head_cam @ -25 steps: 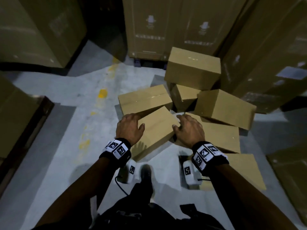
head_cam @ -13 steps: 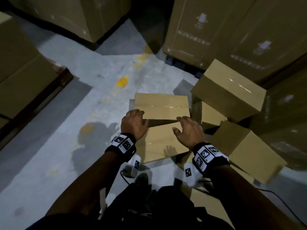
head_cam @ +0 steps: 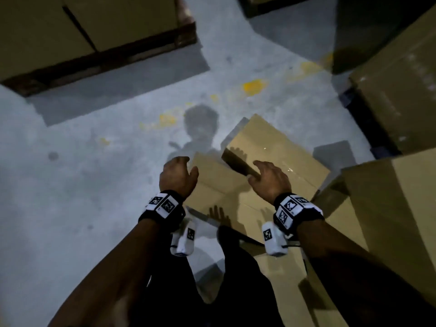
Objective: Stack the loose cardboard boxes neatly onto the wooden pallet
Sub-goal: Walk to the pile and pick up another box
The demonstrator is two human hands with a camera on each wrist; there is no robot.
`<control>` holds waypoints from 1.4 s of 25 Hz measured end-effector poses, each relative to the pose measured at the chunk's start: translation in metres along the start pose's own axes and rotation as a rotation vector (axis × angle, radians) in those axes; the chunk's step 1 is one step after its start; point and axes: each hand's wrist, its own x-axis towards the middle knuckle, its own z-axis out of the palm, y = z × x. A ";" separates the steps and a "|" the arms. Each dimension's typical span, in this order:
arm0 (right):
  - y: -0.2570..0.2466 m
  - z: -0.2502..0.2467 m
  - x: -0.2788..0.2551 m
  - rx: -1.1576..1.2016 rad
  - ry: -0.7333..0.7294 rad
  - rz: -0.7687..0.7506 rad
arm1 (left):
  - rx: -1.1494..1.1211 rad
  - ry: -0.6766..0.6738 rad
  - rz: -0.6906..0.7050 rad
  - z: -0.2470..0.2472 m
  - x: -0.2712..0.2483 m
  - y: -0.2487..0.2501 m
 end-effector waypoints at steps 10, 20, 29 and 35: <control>0.097 0.177 0.155 -0.043 -0.296 -0.142 | -0.586 0.005 -0.802 0.266 0.004 -0.081; 0.134 0.280 0.272 -0.195 -0.273 -0.200 | -0.950 0.198 -0.933 0.425 0.034 -0.092; 0.117 0.288 0.288 -0.120 -0.182 -0.240 | -0.949 0.278 -0.910 0.412 0.058 -0.091; 0.028 0.269 0.305 -0.142 -0.118 -0.302 | -0.795 0.312 -0.778 0.335 0.107 -0.143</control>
